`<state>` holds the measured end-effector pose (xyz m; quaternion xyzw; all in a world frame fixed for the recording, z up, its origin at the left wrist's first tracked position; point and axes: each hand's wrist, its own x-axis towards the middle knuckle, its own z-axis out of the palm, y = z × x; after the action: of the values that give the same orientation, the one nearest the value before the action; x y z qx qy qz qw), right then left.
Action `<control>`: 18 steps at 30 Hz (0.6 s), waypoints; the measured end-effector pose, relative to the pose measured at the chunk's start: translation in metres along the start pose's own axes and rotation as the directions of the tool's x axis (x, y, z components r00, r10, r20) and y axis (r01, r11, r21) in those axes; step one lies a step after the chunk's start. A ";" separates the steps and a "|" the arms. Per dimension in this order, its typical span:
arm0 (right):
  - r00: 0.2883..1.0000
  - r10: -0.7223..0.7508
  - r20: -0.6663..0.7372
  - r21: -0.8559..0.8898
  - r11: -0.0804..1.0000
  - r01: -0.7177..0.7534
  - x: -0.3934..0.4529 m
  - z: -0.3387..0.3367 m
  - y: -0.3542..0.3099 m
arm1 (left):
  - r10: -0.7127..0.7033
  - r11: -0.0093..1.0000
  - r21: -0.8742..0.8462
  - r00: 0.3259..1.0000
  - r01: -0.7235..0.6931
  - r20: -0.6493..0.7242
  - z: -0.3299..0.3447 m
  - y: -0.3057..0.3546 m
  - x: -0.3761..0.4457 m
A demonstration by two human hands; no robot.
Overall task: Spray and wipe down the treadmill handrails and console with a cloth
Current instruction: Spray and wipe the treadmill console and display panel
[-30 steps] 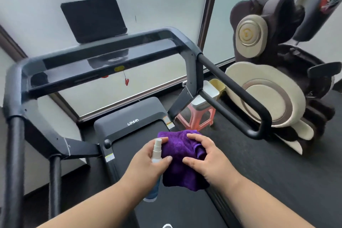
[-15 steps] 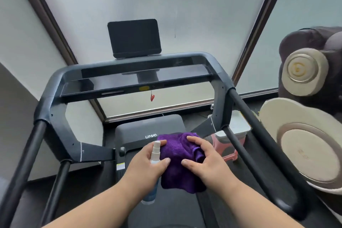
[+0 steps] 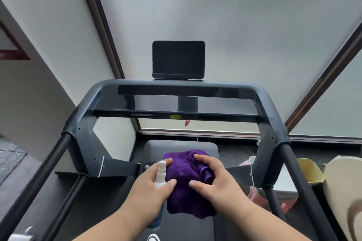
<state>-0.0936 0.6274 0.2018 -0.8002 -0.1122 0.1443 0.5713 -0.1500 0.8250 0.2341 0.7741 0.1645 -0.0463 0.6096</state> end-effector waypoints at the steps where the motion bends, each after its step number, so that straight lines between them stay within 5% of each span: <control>1: 1.000 0.001 0.010 -0.003 1.000 -0.001 0.009 0.002 -0.001 | 0.007 1.000 0.000 1.000 -0.007 -0.011 -0.004 0.000 0.007; 8: 1.000 0.010 0.029 -0.046 0.999 -0.009 0.092 0.021 -0.015 | -0.013 1.000 0.007 1.000 0.014 -0.022 -0.041 0.004 0.079; 18: 0.991 0.072 -0.116 -0.067 0.995 -0.080 0.207 0.059 -0.044 | -0.027 0.999 0.029 0.996 0.025 0.082 -0.102 0.025 0.212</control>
<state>0.0780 0.7647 0.2046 -0.8308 -0.0539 0.1160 0.5417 0.0442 0.9596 0.2256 0.7777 0.1487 -0.0882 0.6044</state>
